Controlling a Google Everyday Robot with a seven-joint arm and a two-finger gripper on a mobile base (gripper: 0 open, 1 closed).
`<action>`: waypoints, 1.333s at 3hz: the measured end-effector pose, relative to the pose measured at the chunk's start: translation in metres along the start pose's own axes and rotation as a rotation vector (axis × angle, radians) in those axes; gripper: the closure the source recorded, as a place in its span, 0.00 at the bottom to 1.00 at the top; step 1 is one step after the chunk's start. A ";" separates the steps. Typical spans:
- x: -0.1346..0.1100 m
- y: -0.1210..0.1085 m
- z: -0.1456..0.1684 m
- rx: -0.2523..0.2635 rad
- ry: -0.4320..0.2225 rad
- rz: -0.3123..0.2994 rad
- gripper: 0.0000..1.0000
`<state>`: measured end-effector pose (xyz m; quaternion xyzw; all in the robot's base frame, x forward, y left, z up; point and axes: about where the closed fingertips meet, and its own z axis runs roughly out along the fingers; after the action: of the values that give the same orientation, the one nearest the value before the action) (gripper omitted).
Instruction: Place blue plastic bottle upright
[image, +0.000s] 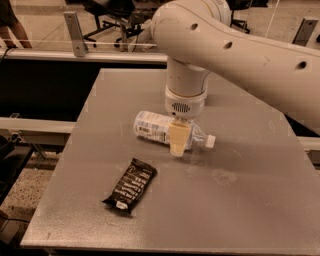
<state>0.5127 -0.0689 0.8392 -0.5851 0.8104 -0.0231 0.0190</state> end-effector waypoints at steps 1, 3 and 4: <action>0.002 -0.007 -0.001 0.018 0.004 0.005 0.60; 0.005 -0.035 -0.049 0.124 -0.081 -0.138 1.00; 0.002 -0.049 -0.078 0.183 -0.111 -0.293 1.00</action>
Offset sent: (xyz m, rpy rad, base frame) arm 0.0261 -0.0193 0.0412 0.0123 -0.1094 0.1035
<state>0.5546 -0.0849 0.9199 -0.6932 0.7086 -0.0670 0.1131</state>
